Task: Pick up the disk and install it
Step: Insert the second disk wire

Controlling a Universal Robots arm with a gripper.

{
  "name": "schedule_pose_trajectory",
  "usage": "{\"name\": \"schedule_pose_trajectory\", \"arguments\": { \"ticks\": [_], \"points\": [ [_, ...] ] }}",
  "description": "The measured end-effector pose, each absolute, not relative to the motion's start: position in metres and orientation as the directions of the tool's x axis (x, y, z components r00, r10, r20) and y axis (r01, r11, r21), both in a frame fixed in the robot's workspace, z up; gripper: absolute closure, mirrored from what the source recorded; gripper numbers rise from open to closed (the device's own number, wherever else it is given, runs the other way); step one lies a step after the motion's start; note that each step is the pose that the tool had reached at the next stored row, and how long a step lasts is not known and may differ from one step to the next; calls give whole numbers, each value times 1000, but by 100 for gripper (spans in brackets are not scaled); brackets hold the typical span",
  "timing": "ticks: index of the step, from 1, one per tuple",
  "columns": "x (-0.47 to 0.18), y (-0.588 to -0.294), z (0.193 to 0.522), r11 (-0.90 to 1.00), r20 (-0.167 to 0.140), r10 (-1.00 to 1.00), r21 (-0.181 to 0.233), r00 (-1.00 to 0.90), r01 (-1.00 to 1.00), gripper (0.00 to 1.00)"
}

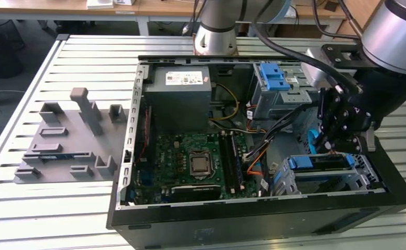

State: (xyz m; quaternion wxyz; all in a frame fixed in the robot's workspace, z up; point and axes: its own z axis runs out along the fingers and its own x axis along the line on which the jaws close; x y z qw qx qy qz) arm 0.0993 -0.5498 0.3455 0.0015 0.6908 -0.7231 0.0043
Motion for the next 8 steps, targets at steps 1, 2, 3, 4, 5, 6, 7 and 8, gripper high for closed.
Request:
{"name": "schedule_pose_trajectory", "arguments": {
  "ticks": [1,2,3,4,5,6,7,8],
  "points": [
    [99,-551,345,46,6,-999,-4,-46,-999,84],
    [99,-553,344,46,5,-999,-4,-46,-999,84],
    [100,-553,343,46,4,-999,-4,-46,-999,84],
    [100,-554,343,46,3,-999,-4,-46,-999,84],
    [101,-554,342,46,3,-999,-4,-46,-999,84],
    [101,-554,342,46,2,-999,-4,-46,-999,84],
    [102,-554,341,46,2,-999,-4,-46,-999,84],
    [102,-554,341,46,2,-999,-4,-46,-999,84]
  ]
}}
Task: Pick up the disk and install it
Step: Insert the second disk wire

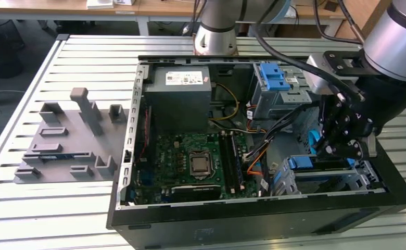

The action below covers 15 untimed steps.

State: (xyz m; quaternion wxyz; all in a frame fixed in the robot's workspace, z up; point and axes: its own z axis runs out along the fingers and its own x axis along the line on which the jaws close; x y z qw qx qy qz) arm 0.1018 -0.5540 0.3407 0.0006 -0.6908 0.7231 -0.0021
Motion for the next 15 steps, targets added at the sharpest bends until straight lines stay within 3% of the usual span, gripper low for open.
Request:
{"name": "schedule_pose_trajectory", "arguments": {
  "ticks": [15],
  "points": [
    [105,-556,337,46,-3,-999,-4,-46,-999,84]
  ]
}}
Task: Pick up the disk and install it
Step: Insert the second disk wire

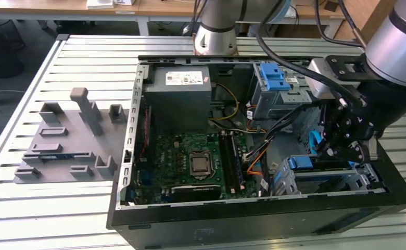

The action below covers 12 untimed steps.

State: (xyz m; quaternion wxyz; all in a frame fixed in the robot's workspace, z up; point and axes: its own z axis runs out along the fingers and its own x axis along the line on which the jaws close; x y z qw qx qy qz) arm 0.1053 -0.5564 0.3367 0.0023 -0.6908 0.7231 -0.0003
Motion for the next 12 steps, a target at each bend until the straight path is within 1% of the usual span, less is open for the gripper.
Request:
{"name": "schedule_pose_trajectory", "arguments": {
  "ticks": [12],
  "points": [
    [107,-557,334,46,-3,-999,-4,-46,-999,84]
  ]
}}
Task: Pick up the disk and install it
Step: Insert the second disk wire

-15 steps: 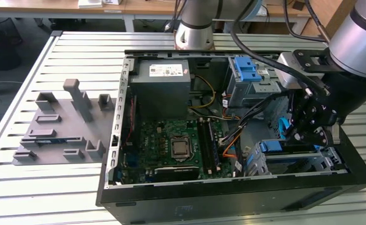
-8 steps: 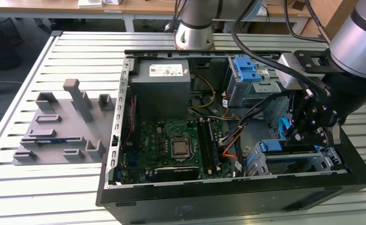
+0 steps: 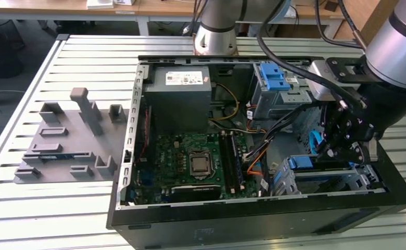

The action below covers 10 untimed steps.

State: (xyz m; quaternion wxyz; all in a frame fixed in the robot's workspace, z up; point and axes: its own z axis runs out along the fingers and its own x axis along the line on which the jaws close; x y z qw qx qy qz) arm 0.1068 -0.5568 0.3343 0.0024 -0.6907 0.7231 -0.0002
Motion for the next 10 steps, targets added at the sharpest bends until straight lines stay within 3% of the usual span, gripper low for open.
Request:
{"name": "schedule_pose_trajectory", "arguments": {
  "ticks": [10],
  "points": [
    [107,-557,332,46,-5,-999,-4,-46,-999,84]
  ]
}}
